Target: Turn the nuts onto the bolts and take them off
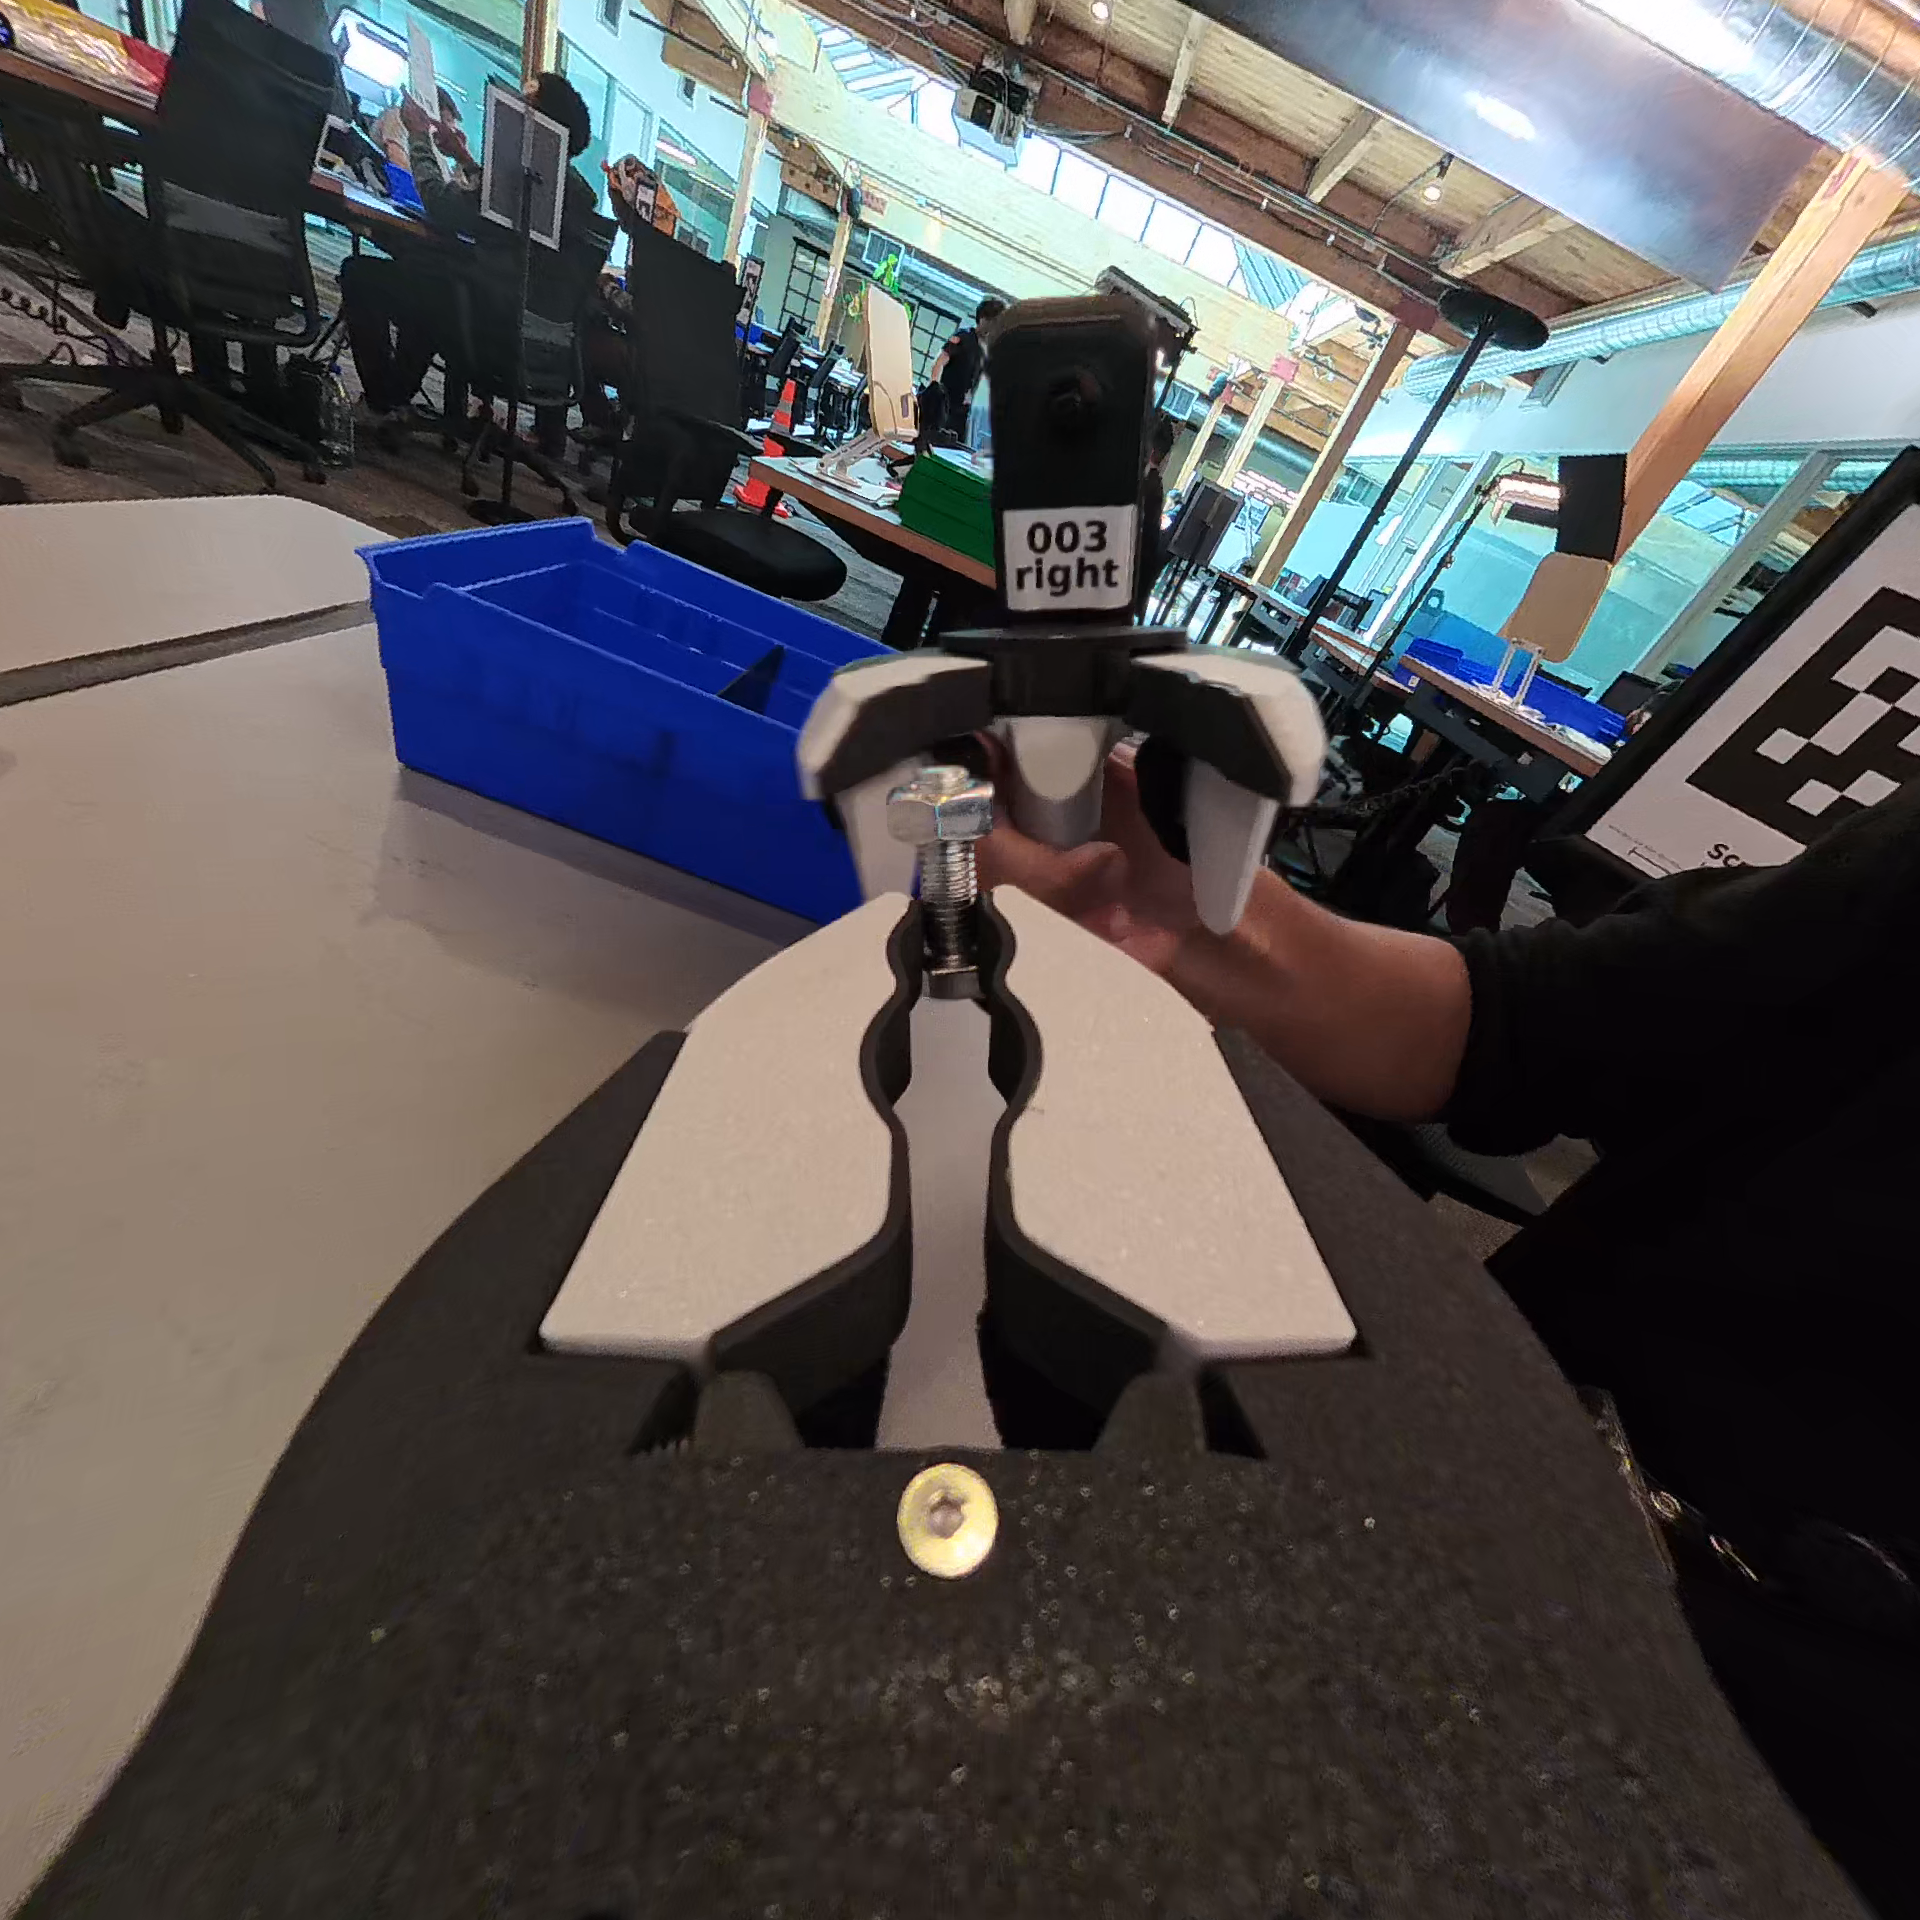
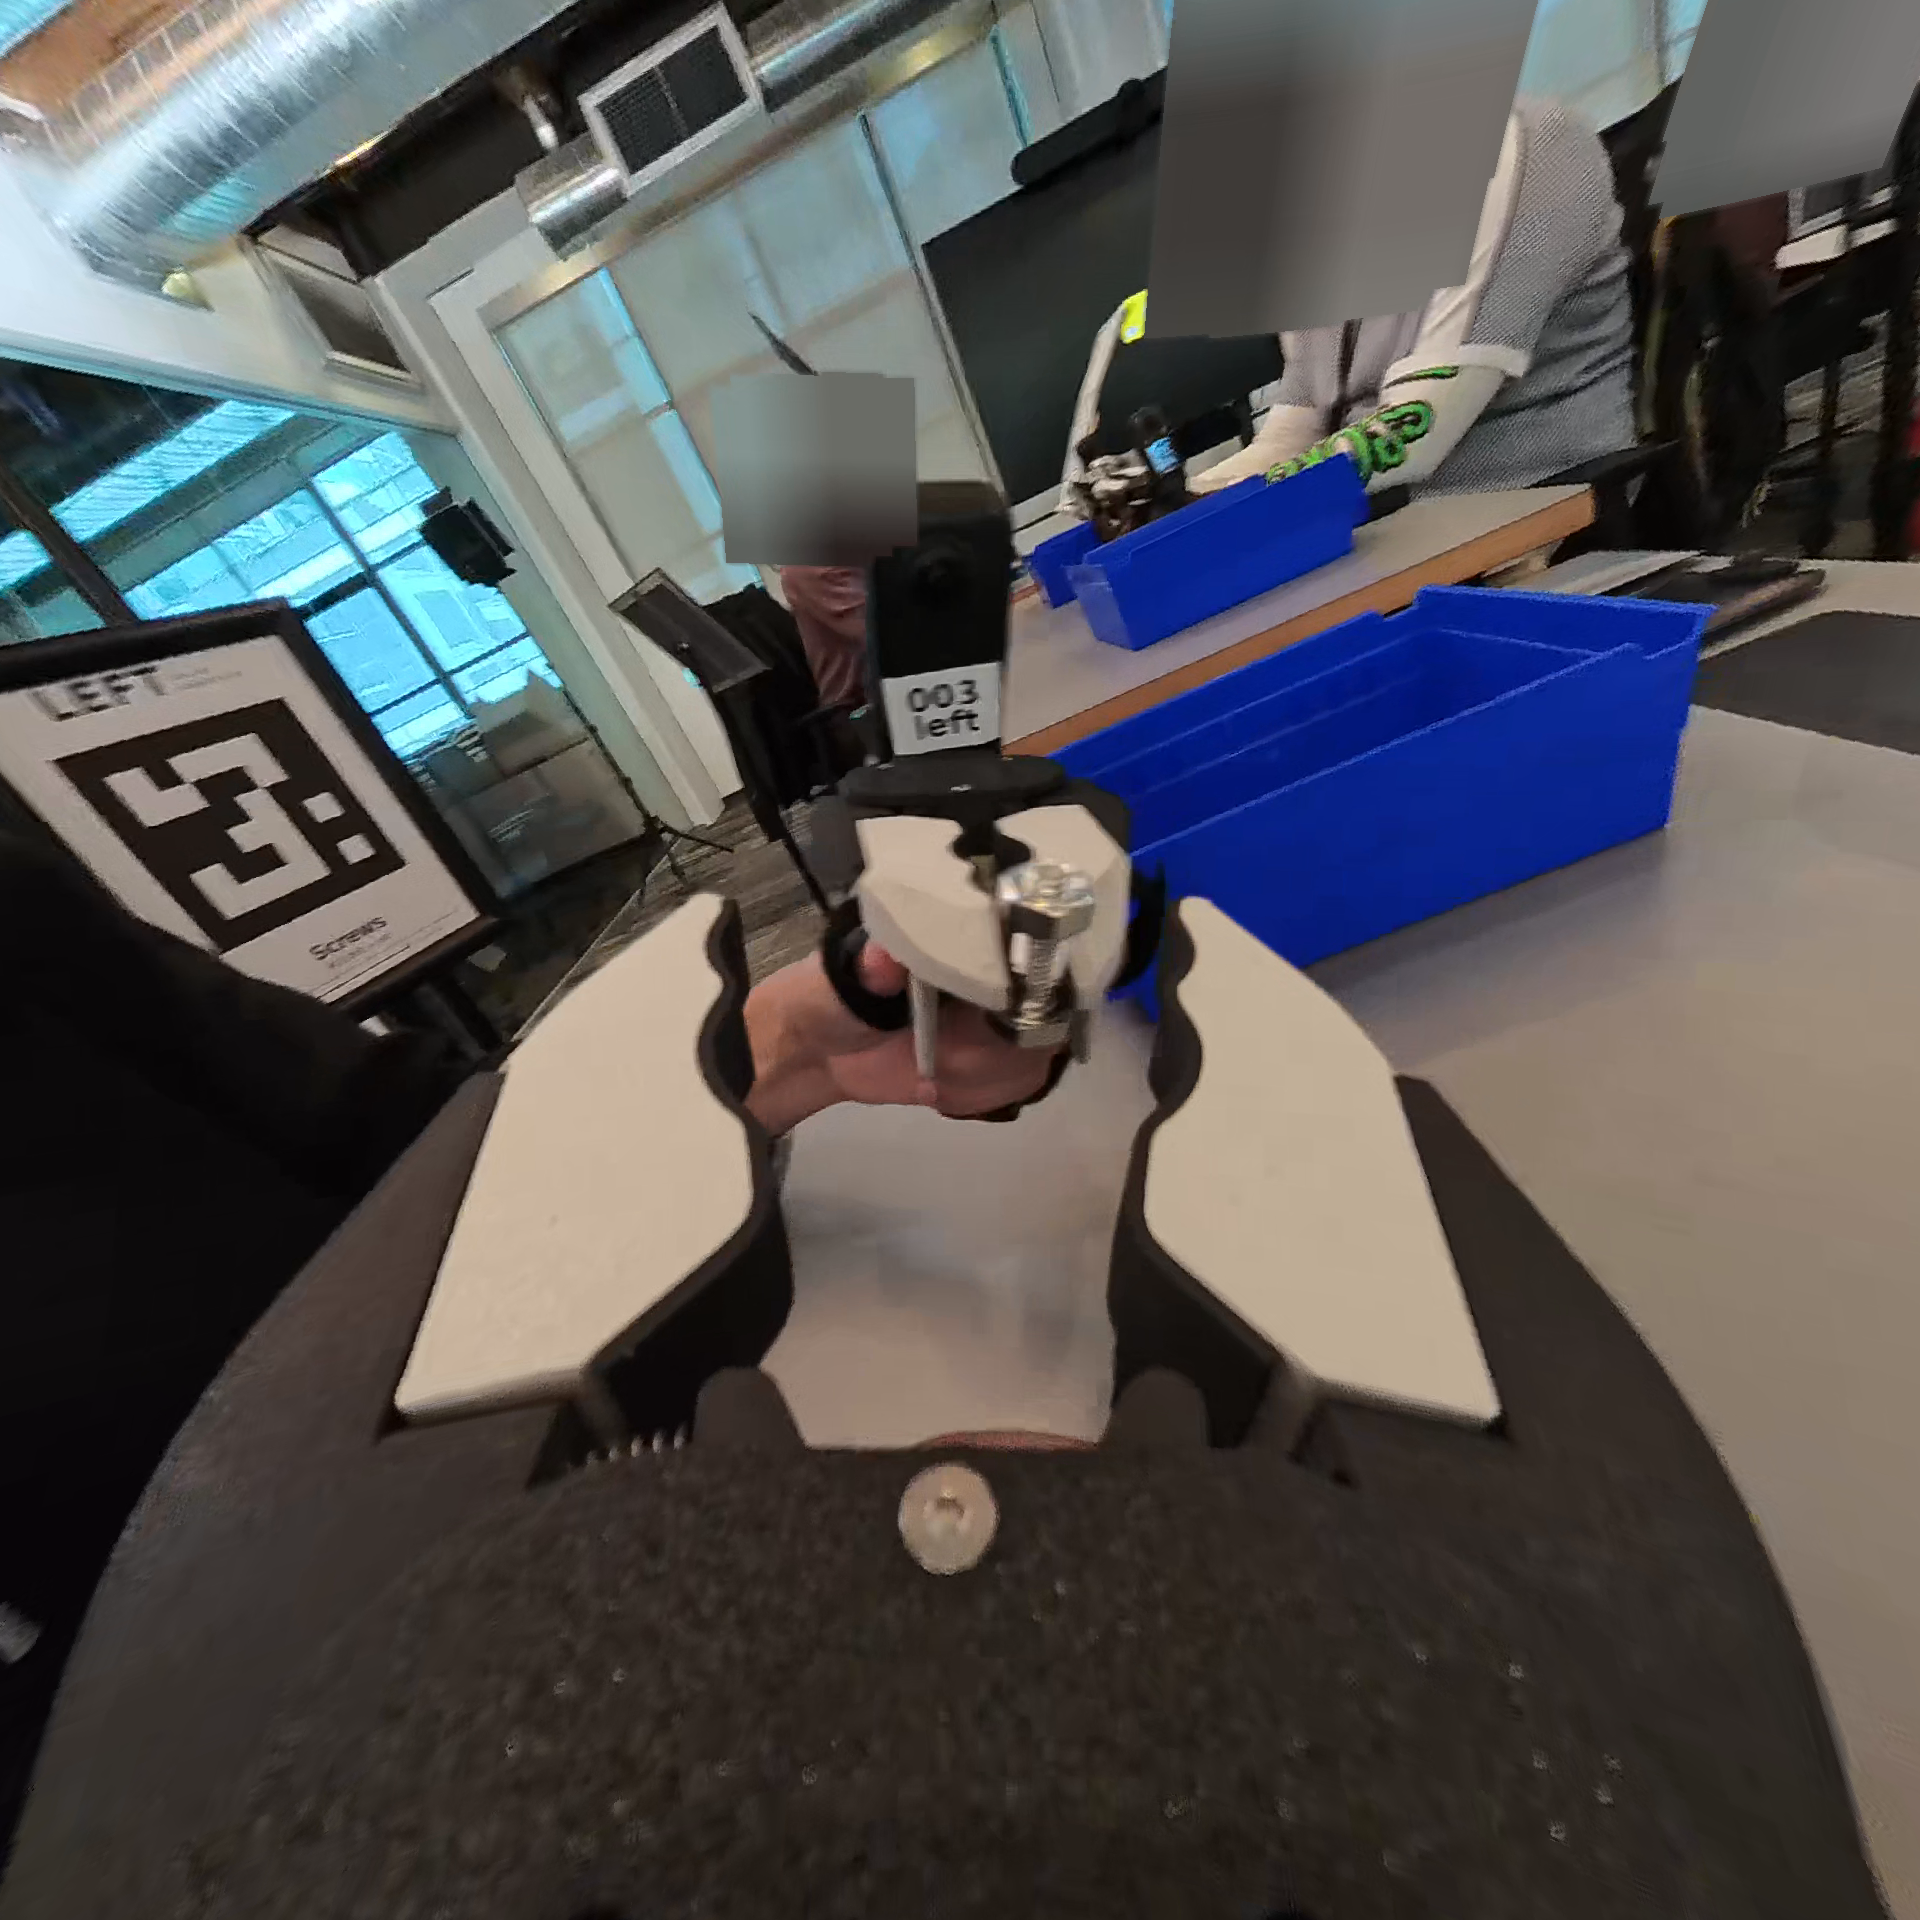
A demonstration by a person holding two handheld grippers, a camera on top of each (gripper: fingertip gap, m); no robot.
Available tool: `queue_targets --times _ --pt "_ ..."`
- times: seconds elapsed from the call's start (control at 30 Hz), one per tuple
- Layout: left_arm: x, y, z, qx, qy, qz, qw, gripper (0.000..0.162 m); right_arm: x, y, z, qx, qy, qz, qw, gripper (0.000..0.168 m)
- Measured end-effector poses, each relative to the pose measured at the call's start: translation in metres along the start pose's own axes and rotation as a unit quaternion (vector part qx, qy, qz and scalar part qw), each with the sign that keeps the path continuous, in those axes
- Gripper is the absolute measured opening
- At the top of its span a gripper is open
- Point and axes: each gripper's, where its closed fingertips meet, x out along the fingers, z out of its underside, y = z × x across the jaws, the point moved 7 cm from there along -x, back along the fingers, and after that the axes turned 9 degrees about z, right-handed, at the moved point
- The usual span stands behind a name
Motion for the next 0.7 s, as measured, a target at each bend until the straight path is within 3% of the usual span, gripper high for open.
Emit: queue_targets --times 0.03,0.1,0.17,0.27,0.37,0.47,0.53,0.63,0.7 --pt "0.0 -0.001 0.0 -0.001 0.001 -0.003 1.0 0.009 0.004 -0.005 0.001 0.002 -0.006 -0.017 1.0 0.074" --pt "0.002 -0.001 0.002 -0.006 -0.002 0.004 1.0 0.009 0.023 -0.013 0.008 0.014 -0.015 -0.027 0.999 0.092" --pt "0.005 -0.001 0.002 -0.004 -0.008 0.003 1.0 0.009 0.032 -0.01 0.01 0.013 -0.018 -0.009 1.0 0.091" --pt "0.004 0.002 0.0 -0.001 -0.002 0.009 1.0 0.009 0.01 0.003 0.003 0.017 -0.003 0.026 1.0 0.089" --pt "0.002 0.002 0.0 -0.001 -0.002 0.007 1.0 0.008 -0.002 -0.006 0.0 0.021 -0.002 -0.01 1.0 0.078" --pt "0.007 0.0 0.003 -0.008 -0.006 0.013 1.0 0.009 0.023 -0.016 0.006 0.012 -0.018 -0.015 1.0 0.093" --pt "0.011 0.001 0.004 -0.005 -0.01 0.016 1.0 0.008 0.027 -0.01 0.003 0.016 -0.013 0.013 1.0 0.089" --pt "0.011 0.003 0.003 0.0 -0.009 0.018 1.0 0.009 0.002 -0.002 -0.007 0.019 0.005 0.038 0.999 0.085" --pt "0.008 0.003 0.002 0.0 -0.003 0.014 1.0 0.009 -0.007 -0.005 -0.005 0.017 -0.005 0.02 1.0 0.076"
